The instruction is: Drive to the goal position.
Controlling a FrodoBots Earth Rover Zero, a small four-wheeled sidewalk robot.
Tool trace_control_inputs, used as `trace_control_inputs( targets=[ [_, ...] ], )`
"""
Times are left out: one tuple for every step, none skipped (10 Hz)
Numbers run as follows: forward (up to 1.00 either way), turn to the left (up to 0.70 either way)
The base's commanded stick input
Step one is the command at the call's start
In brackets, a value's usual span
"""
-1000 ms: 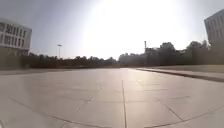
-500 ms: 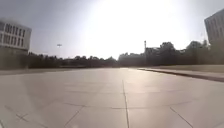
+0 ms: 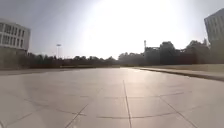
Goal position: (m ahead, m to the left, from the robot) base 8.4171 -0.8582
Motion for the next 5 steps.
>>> trace_control_inputs(
  targets=[
    [0.55, -0.03],
    [0.55, -0.02],
    [0.55, 0.0],
    [0.55, 0.0],
    [0.55, 0.0]
  ],
)
